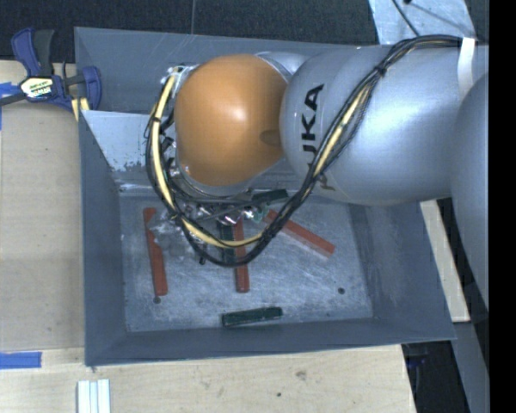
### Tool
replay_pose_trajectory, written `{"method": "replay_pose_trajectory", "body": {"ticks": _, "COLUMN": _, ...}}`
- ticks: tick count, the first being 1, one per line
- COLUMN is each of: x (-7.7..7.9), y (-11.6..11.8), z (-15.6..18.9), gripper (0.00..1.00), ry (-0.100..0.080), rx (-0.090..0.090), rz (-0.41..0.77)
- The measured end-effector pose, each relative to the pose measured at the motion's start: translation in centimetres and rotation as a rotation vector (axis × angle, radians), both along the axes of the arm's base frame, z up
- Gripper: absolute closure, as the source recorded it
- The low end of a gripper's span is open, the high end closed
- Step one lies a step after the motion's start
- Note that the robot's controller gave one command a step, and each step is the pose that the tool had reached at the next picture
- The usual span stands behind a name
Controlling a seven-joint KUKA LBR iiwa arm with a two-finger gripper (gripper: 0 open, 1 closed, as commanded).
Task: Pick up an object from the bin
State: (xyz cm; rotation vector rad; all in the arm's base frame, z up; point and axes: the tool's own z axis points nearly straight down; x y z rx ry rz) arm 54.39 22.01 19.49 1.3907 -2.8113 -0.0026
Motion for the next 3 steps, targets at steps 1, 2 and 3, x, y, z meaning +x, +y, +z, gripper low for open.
{"method": "replay_pose_trajectory", "body": {"ticks": 1, "x": 0.2, "y": 0.0, "z": 0.5, "gripper": 1.0, "ry": -0.008, "rx": 0.003, "rz": -0.002}}
{"method": "replay_pose_trajectory", "body": {"ticks": 2, "x": 1.5, "y": -2.1, "z": -4.9, "gripper": 1.0, "ry": -0.004, "rx": 0.001, "rz": 0.026}}
{"method": "replay_pose_trajectory", "body": {"ticks": 3, "x": 1.5, "y": -2.0, "z": -4.6, "gripper": 0.0, "ry": -0.008, "rx": 0.003, "rz": 0.026}}
